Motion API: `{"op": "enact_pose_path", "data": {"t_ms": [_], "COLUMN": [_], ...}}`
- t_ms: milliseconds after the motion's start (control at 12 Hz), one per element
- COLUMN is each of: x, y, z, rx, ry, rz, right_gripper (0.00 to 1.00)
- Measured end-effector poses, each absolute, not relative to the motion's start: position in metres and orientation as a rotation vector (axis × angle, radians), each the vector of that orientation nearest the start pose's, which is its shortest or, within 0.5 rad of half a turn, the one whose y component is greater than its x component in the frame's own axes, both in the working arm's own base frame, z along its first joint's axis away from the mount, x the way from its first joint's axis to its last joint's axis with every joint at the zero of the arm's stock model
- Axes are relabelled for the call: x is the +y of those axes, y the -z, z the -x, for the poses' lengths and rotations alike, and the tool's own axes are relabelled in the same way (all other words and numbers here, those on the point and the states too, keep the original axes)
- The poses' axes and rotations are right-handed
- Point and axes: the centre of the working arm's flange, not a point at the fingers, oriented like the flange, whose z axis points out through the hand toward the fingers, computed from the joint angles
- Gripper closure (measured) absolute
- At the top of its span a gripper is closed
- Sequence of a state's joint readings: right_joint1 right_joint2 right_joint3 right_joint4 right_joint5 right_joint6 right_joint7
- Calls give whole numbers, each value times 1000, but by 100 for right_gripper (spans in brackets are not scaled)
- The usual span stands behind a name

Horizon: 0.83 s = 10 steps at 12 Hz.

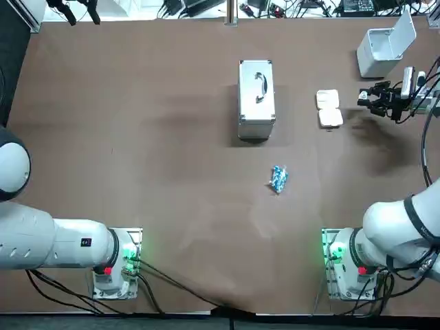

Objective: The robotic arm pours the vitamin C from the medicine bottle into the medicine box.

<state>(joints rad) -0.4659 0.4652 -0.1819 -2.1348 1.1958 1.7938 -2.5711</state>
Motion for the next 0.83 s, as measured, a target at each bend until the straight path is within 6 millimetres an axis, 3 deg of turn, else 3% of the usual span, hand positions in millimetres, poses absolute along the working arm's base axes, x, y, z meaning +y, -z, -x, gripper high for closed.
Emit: {"op": "enact_pose_path", "data": {"t_ms": [583,833], "x": [-272,-272], "y": [-132,-116], "z": [-462,-463], "rx": [-1190,-1149], "ry": [1211,1222], "rz": [1851,1855], "right_gripper": [58,58]}}
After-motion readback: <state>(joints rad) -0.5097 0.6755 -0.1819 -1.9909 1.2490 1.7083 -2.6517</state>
